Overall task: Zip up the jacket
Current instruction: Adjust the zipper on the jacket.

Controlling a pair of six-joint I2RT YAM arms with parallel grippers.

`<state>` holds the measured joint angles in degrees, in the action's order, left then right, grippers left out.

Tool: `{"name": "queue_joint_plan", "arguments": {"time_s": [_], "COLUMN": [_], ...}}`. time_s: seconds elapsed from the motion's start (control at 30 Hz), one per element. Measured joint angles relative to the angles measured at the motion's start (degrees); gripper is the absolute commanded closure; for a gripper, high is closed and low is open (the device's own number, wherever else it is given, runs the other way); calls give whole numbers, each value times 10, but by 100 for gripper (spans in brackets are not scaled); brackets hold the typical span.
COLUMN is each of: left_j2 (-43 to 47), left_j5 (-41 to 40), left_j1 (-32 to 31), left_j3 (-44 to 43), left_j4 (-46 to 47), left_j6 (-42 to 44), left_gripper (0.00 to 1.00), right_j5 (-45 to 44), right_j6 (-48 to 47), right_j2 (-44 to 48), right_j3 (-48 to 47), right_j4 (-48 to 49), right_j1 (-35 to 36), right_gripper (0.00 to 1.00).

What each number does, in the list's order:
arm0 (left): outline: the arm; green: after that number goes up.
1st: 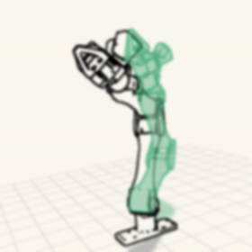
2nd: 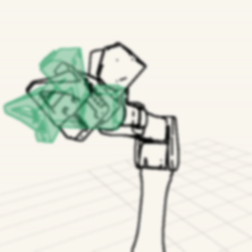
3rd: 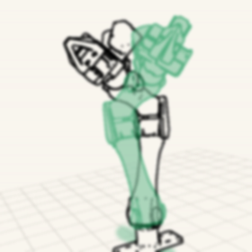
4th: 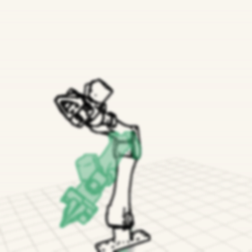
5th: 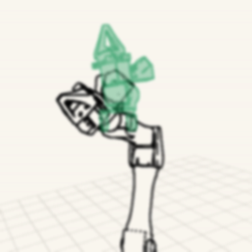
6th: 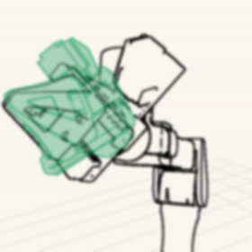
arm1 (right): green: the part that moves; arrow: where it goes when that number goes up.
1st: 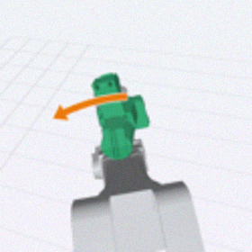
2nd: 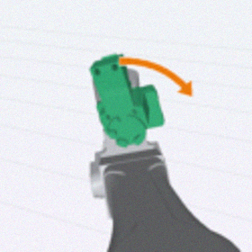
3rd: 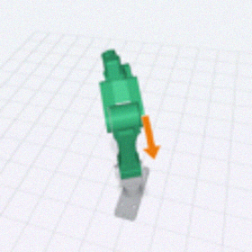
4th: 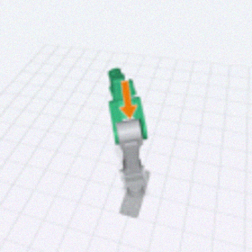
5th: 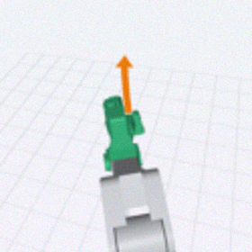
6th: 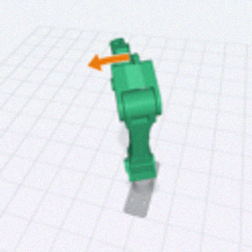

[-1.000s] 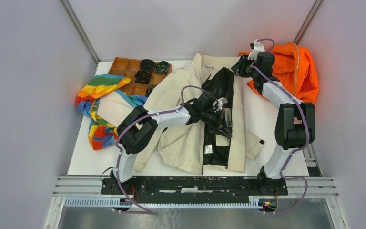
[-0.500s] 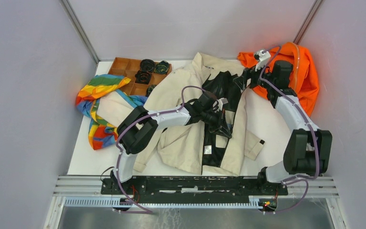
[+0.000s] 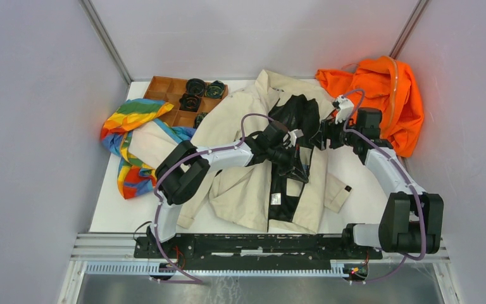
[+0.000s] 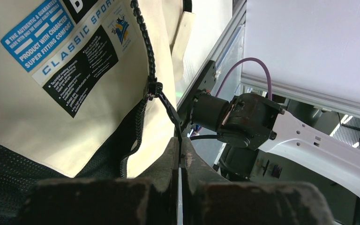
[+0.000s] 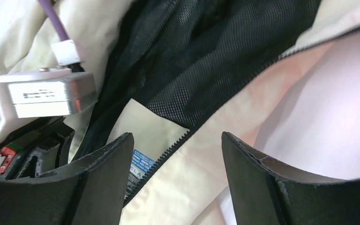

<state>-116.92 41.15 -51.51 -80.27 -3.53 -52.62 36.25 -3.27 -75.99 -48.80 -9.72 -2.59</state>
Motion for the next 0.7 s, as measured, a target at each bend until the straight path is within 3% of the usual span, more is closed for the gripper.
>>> {"name": "queue_joint_plan", "arguments": {"time_s": [0.5,0.7], "left_j2": [0,0], "left_j5": [0,0], "left_j1": [-7,-10], "left_j3": [2,2], "left_j4": [15,24], "left_j6": [0,0], "left_gripper": [98,98], "right_j5": [-236,-279], "right_j6": [150,163], "right_j2": [-10,-22], "right_j3": [6,6], "right_j4": [-55,-61], "right_j1": [92,105], "right_gripper": [30,42]}}
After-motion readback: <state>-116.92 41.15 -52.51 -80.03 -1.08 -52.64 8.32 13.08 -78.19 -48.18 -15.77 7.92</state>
